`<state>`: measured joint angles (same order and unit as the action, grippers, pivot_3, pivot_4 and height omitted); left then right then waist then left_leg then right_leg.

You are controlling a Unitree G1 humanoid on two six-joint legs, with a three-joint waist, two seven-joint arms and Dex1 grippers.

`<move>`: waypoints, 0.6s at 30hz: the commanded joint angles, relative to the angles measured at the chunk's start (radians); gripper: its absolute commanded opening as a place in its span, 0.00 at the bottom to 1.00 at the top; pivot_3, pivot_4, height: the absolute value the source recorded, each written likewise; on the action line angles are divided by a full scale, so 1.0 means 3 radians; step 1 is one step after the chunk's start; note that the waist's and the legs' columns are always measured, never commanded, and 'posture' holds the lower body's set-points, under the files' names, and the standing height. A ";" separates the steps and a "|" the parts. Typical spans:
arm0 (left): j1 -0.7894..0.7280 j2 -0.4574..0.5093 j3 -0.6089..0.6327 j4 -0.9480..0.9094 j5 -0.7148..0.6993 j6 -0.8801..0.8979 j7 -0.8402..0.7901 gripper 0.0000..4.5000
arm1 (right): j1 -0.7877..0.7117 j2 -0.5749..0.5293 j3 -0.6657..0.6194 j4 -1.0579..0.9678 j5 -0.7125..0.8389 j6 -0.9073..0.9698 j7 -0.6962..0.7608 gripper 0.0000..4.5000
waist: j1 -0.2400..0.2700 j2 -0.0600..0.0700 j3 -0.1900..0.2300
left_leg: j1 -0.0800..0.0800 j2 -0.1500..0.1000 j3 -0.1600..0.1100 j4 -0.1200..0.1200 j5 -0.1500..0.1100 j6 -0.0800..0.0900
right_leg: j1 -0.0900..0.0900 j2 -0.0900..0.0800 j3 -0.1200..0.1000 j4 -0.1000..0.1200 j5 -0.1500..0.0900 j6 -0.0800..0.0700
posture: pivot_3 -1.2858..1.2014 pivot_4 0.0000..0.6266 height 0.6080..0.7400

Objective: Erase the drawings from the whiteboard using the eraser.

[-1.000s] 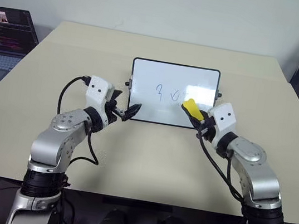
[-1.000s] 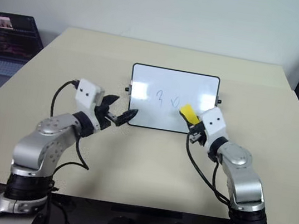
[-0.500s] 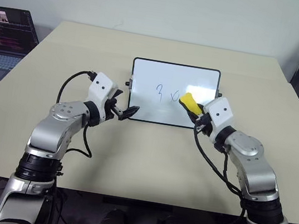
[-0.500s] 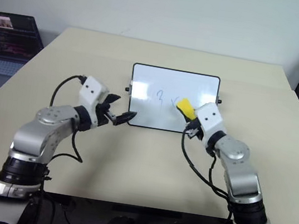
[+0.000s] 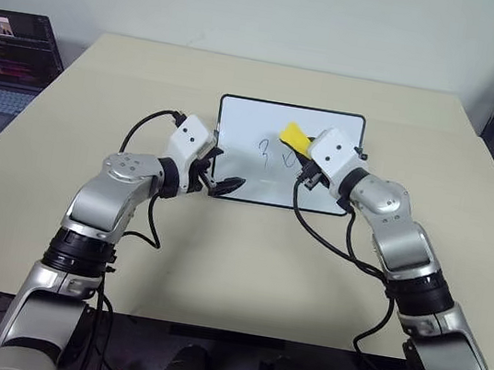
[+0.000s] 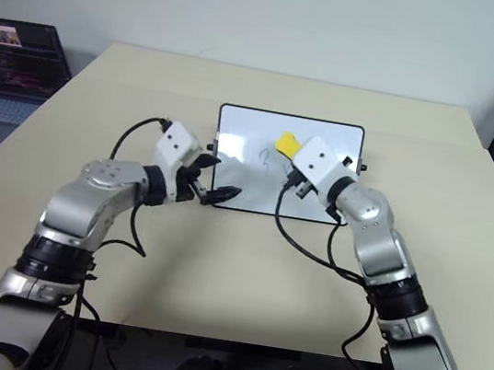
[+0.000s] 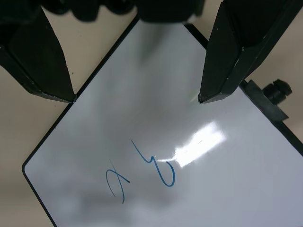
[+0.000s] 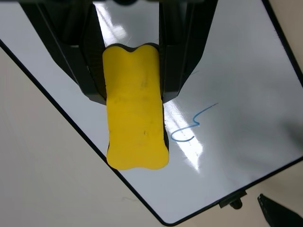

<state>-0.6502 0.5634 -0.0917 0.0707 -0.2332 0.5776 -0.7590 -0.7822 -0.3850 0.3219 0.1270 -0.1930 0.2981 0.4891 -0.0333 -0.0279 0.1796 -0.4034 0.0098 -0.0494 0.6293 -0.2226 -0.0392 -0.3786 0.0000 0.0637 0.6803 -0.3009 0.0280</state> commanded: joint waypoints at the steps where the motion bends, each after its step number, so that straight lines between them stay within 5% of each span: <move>1: -0.0116 -0.0008 -0.0010 -0.0047 0.0029 -0.0047 -0.0040 1.00 | -0.0161 -0.0030 0.0155 0.0266 -0.0251 -0.0267 0.0021 0.25 | -0.0001 0.0000 0.0000 | -0.0002 0.0000 0.0000 0.0000 0.0000 0.0000 | -0.0002 0.0000 0.0000 0.0000 0.0000 0.0000 | 0.52 0.24 1.00; 10: -0.0099 -0.0033 -0.0030 -0.0176 0.0023 0.0047 -0.0036 1.00 | -0.0146 -0.0175 0.0493 0.0420 -0.0690 -0.0347 0.0382 0.25 | 0.0000 0.0000 0.0000 | -0.0040 0.0001 -0.0003 0.0009 0.0001 -0.0001 | -0.0037 -0.0001 -0.0003 0.0006 0.0001 -0.0001 | 0.52 0.24 1.00; 18: -0.0077 -0.0040 -0.0040 -0.0183 0.0029 0.0059 -0.0055 1.00 | -0.0354 -0.0081 0.0291 0.0658 -0.0756 -0.0404 0.0109 0.25 | -0.0001 0.0000 0.0000 | -0.0039 0.0000 -0.0005 0.0024 0.0001 -0.0001 | -0.0035 -0.0001 -0.0004 0.0020 0.0001 -0.0001 | 0.52 0.24 1.00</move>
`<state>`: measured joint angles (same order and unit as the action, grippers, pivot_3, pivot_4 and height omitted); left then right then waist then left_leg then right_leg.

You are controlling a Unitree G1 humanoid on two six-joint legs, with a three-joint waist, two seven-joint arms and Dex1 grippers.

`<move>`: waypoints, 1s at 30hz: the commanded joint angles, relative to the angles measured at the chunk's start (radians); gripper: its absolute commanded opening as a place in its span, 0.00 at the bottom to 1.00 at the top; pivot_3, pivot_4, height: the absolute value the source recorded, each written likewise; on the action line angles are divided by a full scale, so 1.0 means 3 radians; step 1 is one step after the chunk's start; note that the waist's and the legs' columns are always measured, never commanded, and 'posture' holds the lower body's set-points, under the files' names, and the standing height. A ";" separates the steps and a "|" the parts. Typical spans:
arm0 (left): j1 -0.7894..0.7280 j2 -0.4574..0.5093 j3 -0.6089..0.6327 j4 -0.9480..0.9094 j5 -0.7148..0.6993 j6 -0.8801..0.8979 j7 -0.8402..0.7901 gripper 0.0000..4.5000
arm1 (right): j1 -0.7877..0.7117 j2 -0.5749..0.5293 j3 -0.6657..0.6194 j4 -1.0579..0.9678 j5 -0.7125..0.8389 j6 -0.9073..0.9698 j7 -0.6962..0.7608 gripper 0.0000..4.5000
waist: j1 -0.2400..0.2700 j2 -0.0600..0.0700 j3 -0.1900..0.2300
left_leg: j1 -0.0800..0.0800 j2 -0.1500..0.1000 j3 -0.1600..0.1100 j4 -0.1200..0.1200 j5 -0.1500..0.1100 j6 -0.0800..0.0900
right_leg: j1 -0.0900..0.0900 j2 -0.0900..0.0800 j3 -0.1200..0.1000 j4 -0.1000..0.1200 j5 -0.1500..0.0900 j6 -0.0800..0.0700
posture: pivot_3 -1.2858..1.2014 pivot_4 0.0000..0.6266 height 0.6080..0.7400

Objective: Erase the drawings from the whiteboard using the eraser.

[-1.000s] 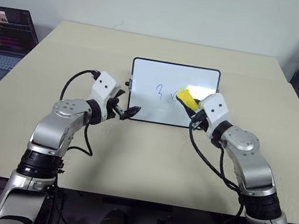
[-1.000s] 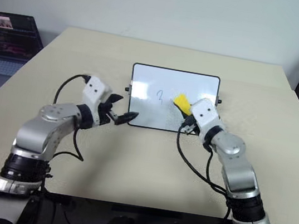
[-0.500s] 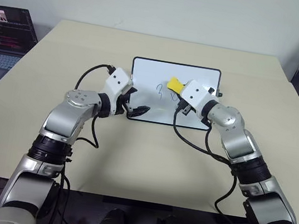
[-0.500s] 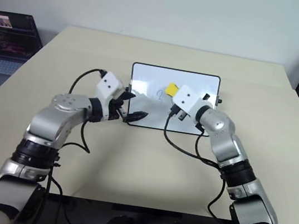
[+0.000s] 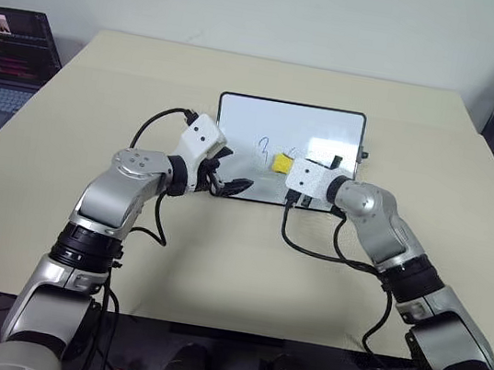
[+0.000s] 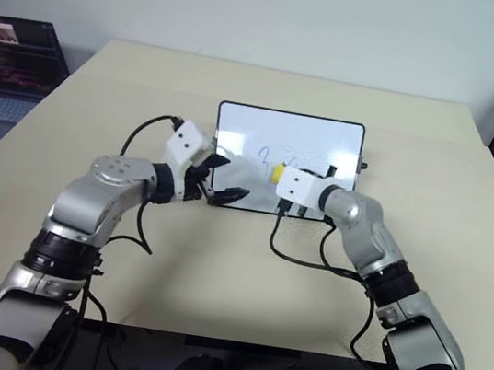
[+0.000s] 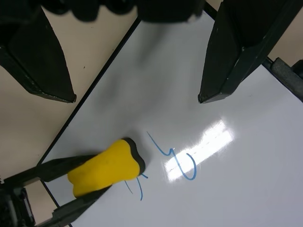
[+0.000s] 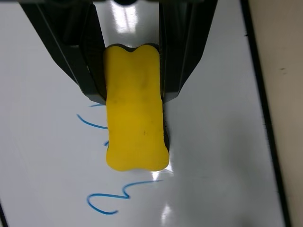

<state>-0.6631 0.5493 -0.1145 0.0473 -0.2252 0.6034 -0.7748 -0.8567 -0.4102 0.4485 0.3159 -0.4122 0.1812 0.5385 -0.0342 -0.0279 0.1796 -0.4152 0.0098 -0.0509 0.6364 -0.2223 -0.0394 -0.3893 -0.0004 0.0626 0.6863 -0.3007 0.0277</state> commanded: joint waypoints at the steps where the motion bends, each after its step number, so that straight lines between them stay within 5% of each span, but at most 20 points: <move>1: -0.0033 0.0004 0.0033 -0.0103 0.0003 -0.0029 -0.0004 1.00 | -0.0106 -0.0004 -0.0124 0.0037 -0.0018 -0.0015 -0.0017 0.25 | 0.0003 0.0000 0.0000 | 0.0000 0.0000 -0.0001 0.0003 0.0000 0.0000 | 0.0000 0.0000 0.0000 0.0002 0.0000 0.0000 | 0.52 0.24 1.00; 7: -0.0005 -0.0001 0.0032 -0.0035 0.0018 -0.0093 -0.0026 1.00 | 0.0071 -0.0088 -0.0043 -0.0116 -0.0001 0.0024 0.0360 0.24 | 0.0003 0.0000 0.0000 | -0.0002 -0.0001 -0.0001 0.0011 -0.0001 0.0001 | 0.0001 0.0000 -0.0001 0.0007 0.0000 0.0000 | 0.52 0.24 1.00; 16: 0.0011 0.0005 0.0049 -0.0032 0.0013 -0.0108 -0.0039 1.00 | -0.0168 0.0010 -0.0210 0.0213 -0.0085 -0.0153 -0.0119 0.24 | -0.0002 0.0000 0.0000 | 0.0003 -0.0001 -0.0002 0.0029 0.0000 0.0001 | 0.0000 0.0002 0.0000 0.0037 0.0000 0.0000 | 0.52 0.24 1.00; 23: 0.0035 0.0009 0.0044 -0.0055 0.0011 -0.0104 -0.0036 1.00 | 0.0090 -0.0108 -0.0065 -0.0010 -0.0058 -0.0041 0.0410 0.24 | 0.0000 0.0000 0.0000 | 0.0002 -0.0001 -0.0002 0.0028 0.0000 0.0001 | 0.0000 0.0002 0.0000 0.0034 0.0000 0.0000 | 0.52 0.24 1.00; 30: 0.0077 0.0054 0.0076 -0.0119 0.0005 -0.0040 -0.0017 1.00 | -0.0085 0.0009 -0.0241 0.0104 -0.0155 -0.0115 -0.0066 0.24 | -0.0011 0.0000 0.0000 | 0.0004 0.0000 -0.0002 0.0030 0.0000 0.0001 | 0.0000 0.0003 0.0001 0.0039 0.0000 0.0000 | 0.52 0.24 1.00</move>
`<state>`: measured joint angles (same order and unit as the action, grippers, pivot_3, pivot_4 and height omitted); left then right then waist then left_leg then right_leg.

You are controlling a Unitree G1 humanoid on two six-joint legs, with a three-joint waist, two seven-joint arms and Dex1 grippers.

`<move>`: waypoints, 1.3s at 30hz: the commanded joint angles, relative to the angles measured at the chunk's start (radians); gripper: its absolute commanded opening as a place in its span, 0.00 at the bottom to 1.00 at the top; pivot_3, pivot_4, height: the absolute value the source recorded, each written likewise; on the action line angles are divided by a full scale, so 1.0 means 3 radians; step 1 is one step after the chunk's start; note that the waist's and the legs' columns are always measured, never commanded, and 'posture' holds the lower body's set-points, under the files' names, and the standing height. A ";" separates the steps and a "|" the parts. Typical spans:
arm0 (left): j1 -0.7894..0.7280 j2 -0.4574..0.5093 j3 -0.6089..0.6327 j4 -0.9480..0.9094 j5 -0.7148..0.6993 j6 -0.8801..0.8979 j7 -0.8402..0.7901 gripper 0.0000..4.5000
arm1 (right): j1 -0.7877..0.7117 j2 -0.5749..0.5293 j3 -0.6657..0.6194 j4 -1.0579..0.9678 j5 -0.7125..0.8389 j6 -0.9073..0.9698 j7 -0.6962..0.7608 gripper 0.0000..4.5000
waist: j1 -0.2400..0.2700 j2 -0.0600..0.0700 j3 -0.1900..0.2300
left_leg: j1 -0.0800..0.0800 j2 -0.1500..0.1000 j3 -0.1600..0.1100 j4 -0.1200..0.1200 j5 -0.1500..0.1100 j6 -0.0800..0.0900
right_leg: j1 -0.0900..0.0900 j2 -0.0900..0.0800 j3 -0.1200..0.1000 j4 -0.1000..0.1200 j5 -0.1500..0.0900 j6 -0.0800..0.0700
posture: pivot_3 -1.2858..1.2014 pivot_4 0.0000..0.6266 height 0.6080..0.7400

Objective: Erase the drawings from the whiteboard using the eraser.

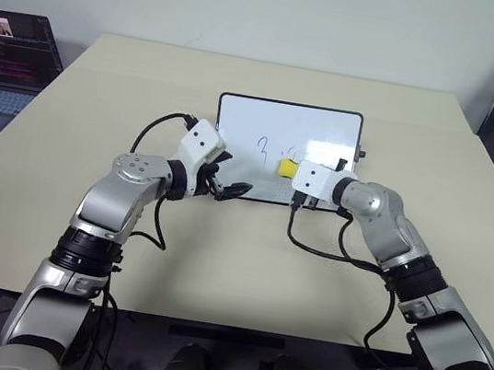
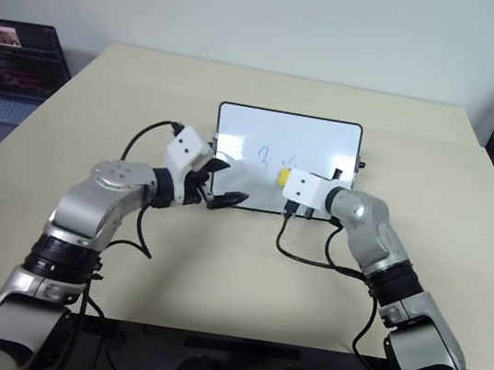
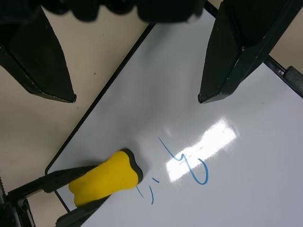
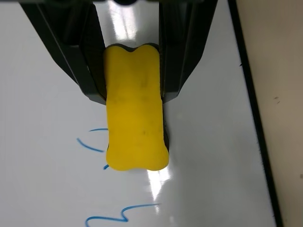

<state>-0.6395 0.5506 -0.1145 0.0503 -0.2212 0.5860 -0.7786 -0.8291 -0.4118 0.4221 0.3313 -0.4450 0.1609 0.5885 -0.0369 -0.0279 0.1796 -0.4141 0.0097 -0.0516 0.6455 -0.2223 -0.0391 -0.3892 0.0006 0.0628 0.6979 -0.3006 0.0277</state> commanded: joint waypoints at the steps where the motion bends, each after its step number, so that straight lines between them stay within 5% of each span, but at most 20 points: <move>1: 0.0013 0.0055 0.0084 -0.0146 -0.0013 0.0033 0.0005 1.00 | -0.0212 0.0025 -0.0165 0.0099 -0.0053 -0.0069 -0.0296 0.24 | -0.0002 0.0000 0.0000 | 0.0000 0.0000 0.0000 0.0000 0.0000 0.0000 | 0.0000 0.0000 0.0000 0.0000 0.0000 0.0000 | 0.52 0.24 1.00; 15: 0.0062 0.0013 0.0098 -0.0225 -0.0031 0.0053 0.0048 1.00 | 0.0046 -0.0214 -0.0056 -0.0130 -0.0007 0.0096 0.0346 0.24 | 0.0007 0.0000 0.0000 | 0.0002 -0.0001 -0.0002 0.0000 0.0000 0.0000 | 0.0004 0.0000 -0.0001 -0.0003 0.0000 0.0000 | 0.52 0.24 1.00; 24: 0.0069 -0.0033 0.0070 -0.0226 -0.0021 0.0033 0.0065 1.00 | -0.0291 -0.0017 -0.0170 0.0247 -0.0168 -0.0135 -0.0333 0.24 | -0.0050 0.0000 0.0000 | 0.0004 0.0000 0.0002 0.0000 0.0000 0.0000 | 0.0002 0.0000 0.0003 0.0001 0.0001 -0.0001 | 0.52 0.24 1.00; 34: 0.0125 -0.0009 0.0108 -0.0352 -0.0054 0.0133 0.0111 1.00 | -0.0211 0.0063 -0.0061 0.0062 0.0045 0.0093 0.0338 0.24 | -0.0059 0.0000 0.0000 | 0.0003 0.0000 0.0000 -0.0002 0.0000 0.0000 | 0.0003 0.0000 0.0001 -0.0003 0.0000 -0.0001 | 0.52 0.24 1.00; 39: 0.0158 0.0019 0.0138 -0.0341 -0.0061 0.0123 0.0118 1.00 | -0.0309 0.0161 -0.0135 0.0127 0.0032 0.0082 0.0180 0.24 | -0.0064 0.0000 0.0000 | 0.0003 0.0000 0.0001 -0.0002 0.0000 0.0000 | 0.0002 0.0000 0.0001 -0.0002 0.0000 -0.0001 | 0.52 0.24 1.00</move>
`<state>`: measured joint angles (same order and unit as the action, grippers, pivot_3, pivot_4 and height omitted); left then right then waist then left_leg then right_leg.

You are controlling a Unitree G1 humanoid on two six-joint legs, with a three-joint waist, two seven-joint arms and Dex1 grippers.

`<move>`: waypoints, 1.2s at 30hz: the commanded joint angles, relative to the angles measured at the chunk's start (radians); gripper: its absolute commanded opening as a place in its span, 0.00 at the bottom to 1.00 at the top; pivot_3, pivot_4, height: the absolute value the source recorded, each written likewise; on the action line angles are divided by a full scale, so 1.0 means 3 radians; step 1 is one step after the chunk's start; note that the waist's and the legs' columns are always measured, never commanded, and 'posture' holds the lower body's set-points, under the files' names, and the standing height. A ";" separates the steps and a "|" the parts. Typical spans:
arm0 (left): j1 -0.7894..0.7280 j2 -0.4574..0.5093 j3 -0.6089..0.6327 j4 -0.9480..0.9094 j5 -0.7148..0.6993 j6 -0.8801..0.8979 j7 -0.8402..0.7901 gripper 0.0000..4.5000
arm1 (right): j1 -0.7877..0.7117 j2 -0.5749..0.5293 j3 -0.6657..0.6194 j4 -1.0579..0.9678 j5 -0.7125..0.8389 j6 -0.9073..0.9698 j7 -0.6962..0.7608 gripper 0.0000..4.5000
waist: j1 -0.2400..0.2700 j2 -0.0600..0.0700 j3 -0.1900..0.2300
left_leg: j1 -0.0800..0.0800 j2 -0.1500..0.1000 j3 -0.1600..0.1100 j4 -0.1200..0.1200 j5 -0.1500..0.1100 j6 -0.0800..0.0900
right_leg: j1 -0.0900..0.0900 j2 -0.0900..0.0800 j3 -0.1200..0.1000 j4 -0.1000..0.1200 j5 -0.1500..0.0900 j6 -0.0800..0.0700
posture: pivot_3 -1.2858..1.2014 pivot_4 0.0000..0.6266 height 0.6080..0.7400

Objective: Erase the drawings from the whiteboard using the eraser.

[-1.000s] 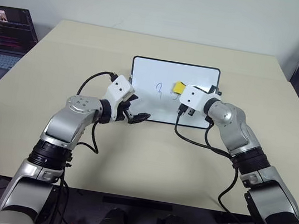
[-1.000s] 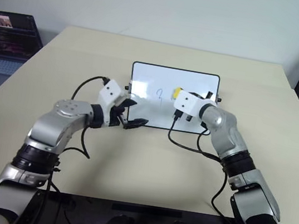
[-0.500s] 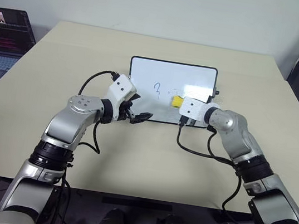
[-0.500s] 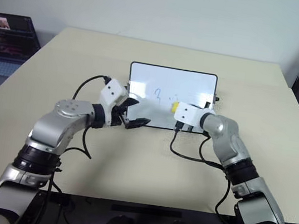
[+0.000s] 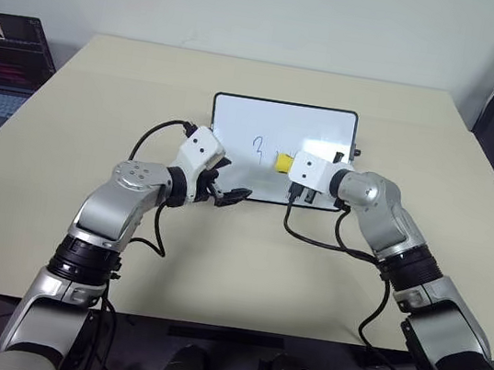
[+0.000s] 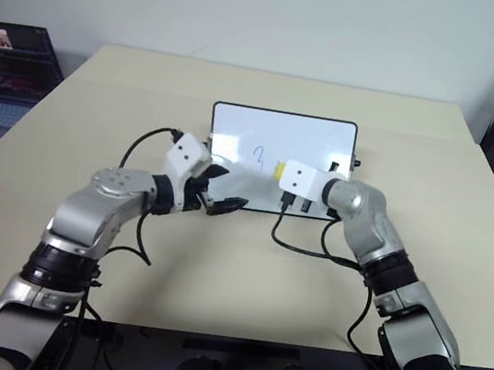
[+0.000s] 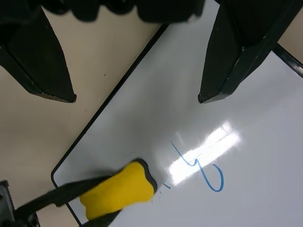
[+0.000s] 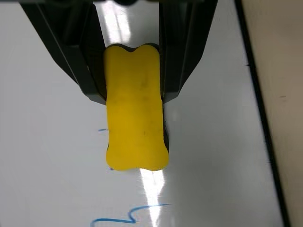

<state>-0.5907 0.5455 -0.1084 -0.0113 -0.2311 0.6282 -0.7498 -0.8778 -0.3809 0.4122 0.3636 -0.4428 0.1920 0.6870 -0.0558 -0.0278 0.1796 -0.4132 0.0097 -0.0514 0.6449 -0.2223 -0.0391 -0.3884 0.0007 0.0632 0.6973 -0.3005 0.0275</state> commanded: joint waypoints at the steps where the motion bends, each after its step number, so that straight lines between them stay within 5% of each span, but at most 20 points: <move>1: 0.0002 0.0038 0.0119 -0.0136 -0.0029 -0.0021 0.0021 1.00 | -0.0195 0.0080 -0.0128 0.0088 0.0025 -0.0043 -0.0221 0.24 | -0.0004 0.0000 0.0000 | 0.0000 0.0000 0.0000 0.0000 0.0000 0.0000 | 0.0000 0.0000 0.0000 0.0000 0.0000 0.0000 | 0.52 0.24 1.00; 13: 0.0102 0.0043 0.0158 -0.0204 -0.0039 -0.0009 0.0036 1.00 | -0.0102 0.0004 0.0016 0.0109 0.0111 0.0079 0.0280 0.24 | 0.0002 0.0000 0.0000 | -0.0002 -0.0001 -0.0002 0.0000 0.0000 0.0000 | 0.0000 -0.0001 -0.0002 -0.0001 0.0000 0.0000 | 0.52 0.24 1.00; 19: 0.0104 0.0033 0.0143 -0.0209 -0.0047 -0.0011 0.0044 1.00 | -0.0270 0.0001 -0.0119 0.0355 0.0036 -0.0056 -0.0184 0.24 | 0.0002 0.0000 0.0000 | 0.0001 0.0000 -0.0002 0.0001 0.0000 0.0000 | 0.0000 -0.0001 -0.0001 0.0003 0.0000 0.0000 | 0.52 0.24 1.00; 31: 0.0075 0.0015 0.0118 -0.0168 -0.0049 -0.0034 0.0045 1.00 | 0.0019 -0.0226 0.0045 0.0169 0.0072 0.0033 0.0249 0.24 | 0.0018 0.0000 0.0000 | 0.0002 -0.0001 -0.0002 0.0001 0.0000 0.0000 | 0.0003 -0.0001 -0.0001 0.0001 0.0001 0.0000 | 0.52 0.24 1.00; 36: 0.0067 0.0008 0.0110 -0.0179 -0.0050 -0.0018 0.0051 1.00 | -0.0169 -0.0171 -0.0113 0.0360 0.0024 -0.0064 -0.0154 0.24 | 0.0013 0.0000 0.0000 | 0.0011 0.0000 -0.0001 0.0001 0.0001 0.0000 | 0.0009 0.0000 0.0000 0.0003 0.0001 0.0000 | 0.52 0.24 1.00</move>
<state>-0.5524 0.5463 -0.0889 -0.0347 -0.2413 0.6281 -0.7341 -0.8940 -0.4211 0.4147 0.4349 -0.4105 0.1606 0.6941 -0.0518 -0.0279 0.1796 -0.4094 0.0097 -0.0511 0.6453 -0.2221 -0.0390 -0.3855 0.0006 0.0635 0.6982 -0.3002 0.0275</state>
